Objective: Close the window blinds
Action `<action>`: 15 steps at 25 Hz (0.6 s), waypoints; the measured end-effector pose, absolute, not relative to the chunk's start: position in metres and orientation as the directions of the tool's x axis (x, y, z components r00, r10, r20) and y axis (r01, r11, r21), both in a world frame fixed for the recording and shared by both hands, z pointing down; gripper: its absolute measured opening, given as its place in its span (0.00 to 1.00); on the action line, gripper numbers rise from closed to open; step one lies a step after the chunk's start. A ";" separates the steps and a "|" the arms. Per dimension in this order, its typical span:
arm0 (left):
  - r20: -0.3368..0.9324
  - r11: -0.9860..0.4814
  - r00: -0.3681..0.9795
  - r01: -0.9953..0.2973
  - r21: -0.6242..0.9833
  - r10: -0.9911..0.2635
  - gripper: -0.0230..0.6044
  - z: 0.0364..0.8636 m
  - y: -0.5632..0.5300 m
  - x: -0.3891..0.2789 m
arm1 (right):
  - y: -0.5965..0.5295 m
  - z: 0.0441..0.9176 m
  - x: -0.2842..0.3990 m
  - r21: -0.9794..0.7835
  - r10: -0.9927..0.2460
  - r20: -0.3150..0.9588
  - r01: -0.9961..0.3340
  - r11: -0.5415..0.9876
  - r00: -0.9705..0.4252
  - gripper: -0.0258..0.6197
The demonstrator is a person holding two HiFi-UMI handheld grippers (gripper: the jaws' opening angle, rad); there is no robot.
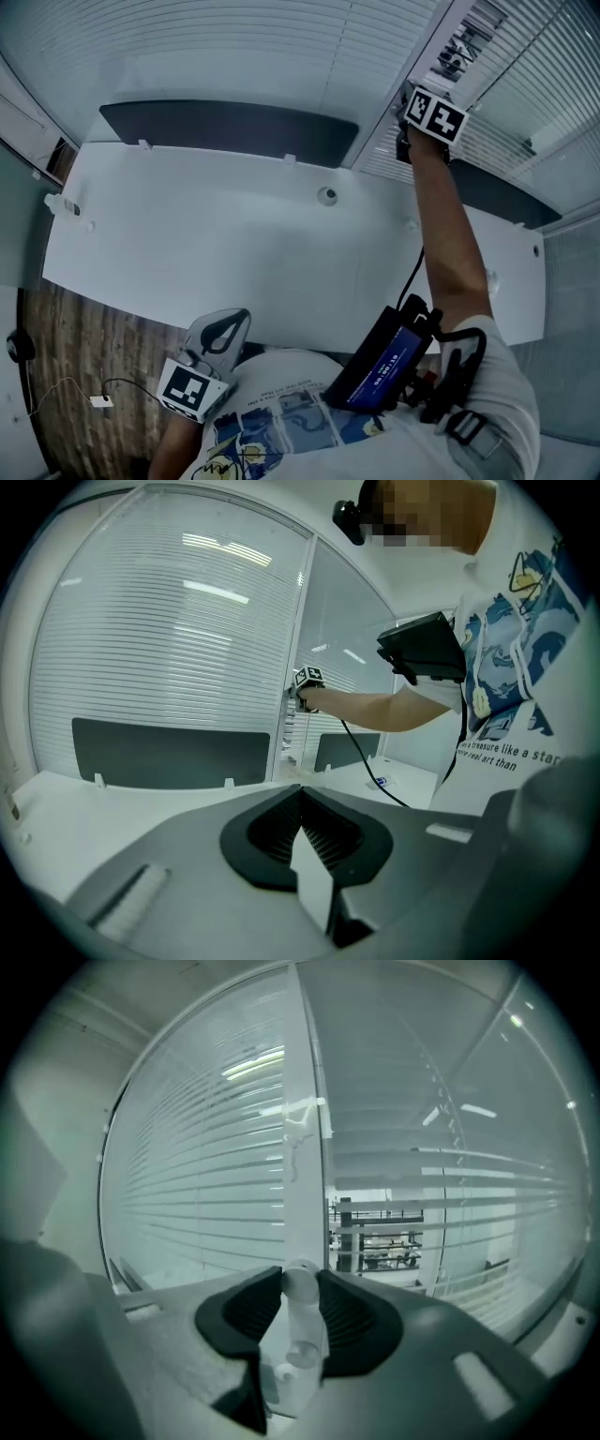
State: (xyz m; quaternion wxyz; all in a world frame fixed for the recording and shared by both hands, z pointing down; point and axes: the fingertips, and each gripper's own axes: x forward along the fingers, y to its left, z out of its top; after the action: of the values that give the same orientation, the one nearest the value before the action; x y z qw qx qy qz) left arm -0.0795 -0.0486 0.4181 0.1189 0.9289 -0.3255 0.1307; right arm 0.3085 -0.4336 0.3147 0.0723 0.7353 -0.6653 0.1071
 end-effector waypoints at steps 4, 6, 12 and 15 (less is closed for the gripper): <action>0.311 -0.763 0.759 -0.631 0.136 -0.572 0.05 0.417 -0.051 -0.078 | -0.435 0.312 0.306 0.094 -0.959 0.257 -0.990 -0.103 0.124 0.24; 0.319 -0.762 0.759 -0.631 0.145 -0.568 0.05 0.416 -0.052 -0.076 | -0.435 0.313 0.305 0.152 -0.956 0.259 -0.983 -0.101 0.138 0.24; 0.316 -0.766 0.763 -0.626 0.145 -0.564 0.05 0.417 -0.051 -0.076 | -0.434 0.312 0.300 0.335 -0.949 0.255 -0.938 -0.093 0.185 0.24; 0.312 -0.774 0.767 -0.619 0.131 -0.561 0.05 0.421 -0.050 -0.076 | -0.435 0.313 0.295 0.474 -0.947 0.249 -0.878 -0.065 0.205 0.23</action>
State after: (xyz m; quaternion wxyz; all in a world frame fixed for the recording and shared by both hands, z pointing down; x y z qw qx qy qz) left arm -0.0759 -0.0501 0.4209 0.1139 0.9331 -0.3161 0.1285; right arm 0.2946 -0.4346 0.3128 0.2717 0.7271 -0.6272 -0.0632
